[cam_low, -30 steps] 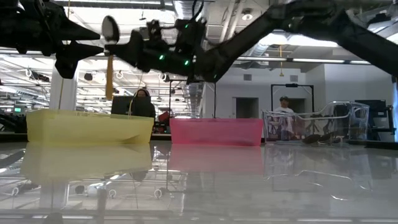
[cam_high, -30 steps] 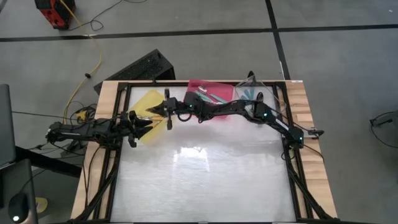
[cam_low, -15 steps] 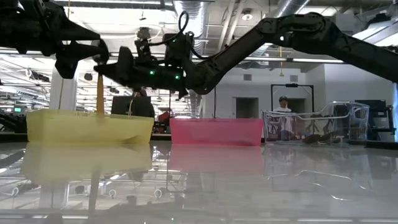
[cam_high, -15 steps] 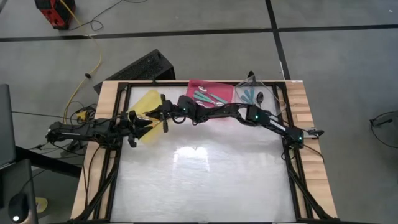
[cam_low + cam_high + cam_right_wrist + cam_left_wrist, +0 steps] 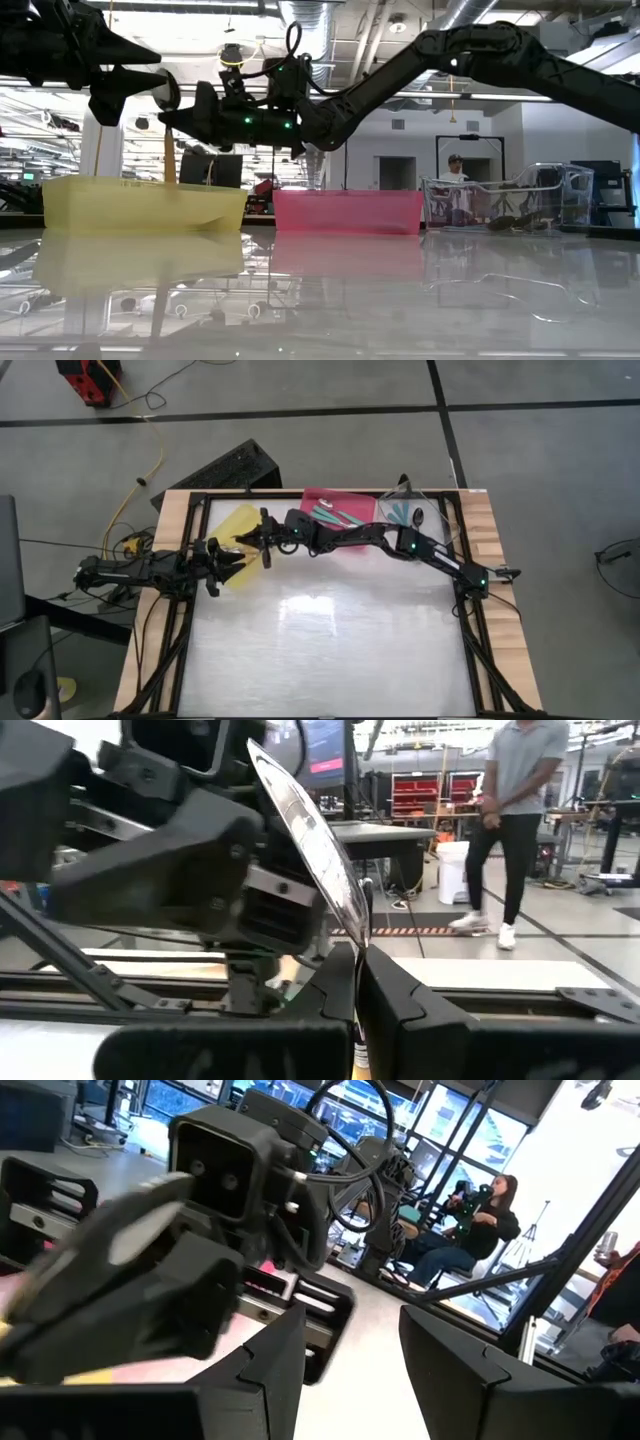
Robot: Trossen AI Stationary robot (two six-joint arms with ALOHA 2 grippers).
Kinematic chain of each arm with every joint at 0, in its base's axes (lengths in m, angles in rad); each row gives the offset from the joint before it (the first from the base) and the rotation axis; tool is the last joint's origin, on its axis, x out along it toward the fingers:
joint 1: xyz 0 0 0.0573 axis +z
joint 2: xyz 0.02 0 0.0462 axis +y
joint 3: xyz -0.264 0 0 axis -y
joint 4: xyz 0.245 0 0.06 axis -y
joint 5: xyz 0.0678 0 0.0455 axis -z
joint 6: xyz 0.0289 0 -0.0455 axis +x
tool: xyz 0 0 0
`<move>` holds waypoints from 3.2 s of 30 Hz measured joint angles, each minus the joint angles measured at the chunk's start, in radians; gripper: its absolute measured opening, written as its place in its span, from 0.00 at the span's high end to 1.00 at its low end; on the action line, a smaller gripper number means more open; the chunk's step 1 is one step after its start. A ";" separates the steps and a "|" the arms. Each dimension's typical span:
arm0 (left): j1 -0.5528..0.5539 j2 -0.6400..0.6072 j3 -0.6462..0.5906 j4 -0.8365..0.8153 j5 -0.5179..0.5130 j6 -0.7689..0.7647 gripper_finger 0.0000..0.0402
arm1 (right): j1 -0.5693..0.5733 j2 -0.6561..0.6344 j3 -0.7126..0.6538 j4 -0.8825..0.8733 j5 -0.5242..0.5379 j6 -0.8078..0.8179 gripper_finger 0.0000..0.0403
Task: Sort silverware by color (type)
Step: Put the yellow spoon into the yellow bin
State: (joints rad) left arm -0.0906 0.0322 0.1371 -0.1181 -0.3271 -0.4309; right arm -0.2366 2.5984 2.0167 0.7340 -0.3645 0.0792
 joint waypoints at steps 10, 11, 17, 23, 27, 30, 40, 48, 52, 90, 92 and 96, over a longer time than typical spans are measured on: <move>0.000 0.000 0.000 0.000 -0.026 0.000 0.63 | -0.009 -0.002 -0.002 -0.054 0.052 -0.019 0.94; 0.000 0.000 0.000 0.000 -0.030 0.000 0.63 | -0.009 -0.002 -0.002 -0.062 0.052 -0.029 0.94; 0.000 0.000 0.000 0.000 -0.037 0.000 0.63 | -0.017 -0.002 0.018 -0.084 0.052 -0.046 0.94; 0.000 0.000 0.000 0.001 -0.040 -0.008 0.63 | -0.017 -0.002 0.093 -0.173 0.055 -0.096 0.94; 0.000 0.000 0.000 0.002 -0.058 -0.008 0.63 | -0.011 -0.002 0.137 -0.277 0.135 -0.148 0.94; 0.000 0.000 0.000 0.003 -0.069 -0.009 0.63 | -0.003 -0.002 0.144 -0.322 0.182 -0.182 0.94; 0.000 0.000 0.000 0.004 -0.105 -0.008 0.63 | -0.004 0.006 0.144 -0.292 0.098 -0.196 0.94; 0.000 0.000 0.000 0.004 -0.106 -0.009 0.63 | -0.015 0.006 0.144 -0.285 -0.014 -0.209 0.94; 0.000 0.000 0.000 0.004 -0.118 -0.003 0.63 | -0.017 0.006 0.144 -0.284 -0.023 -0.242 0.94; 0.000 0.000 0.000 0.003 -0.130 0.004 0.63 | -0.013 0.008 0.144 -0.422 0.231 -0.256 0.84; 0.000 0.000 0.000 0.003 -0.130 0.004 0.63 | -0.014 0.008 0.144 -0.423 0.217 -0.260 0.83; 0.000 0.000 0.000 0.003 -0.130 0.005 0.63 | -0.013 0.008 0.144 -0.426 0.210 -0.260 0.77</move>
State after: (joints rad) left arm -0.0906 0.0322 0.1371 -0.1150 -0.4568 -0.4263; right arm -0.2501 2.6064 2.1605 0.3080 -0.1543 -0.1810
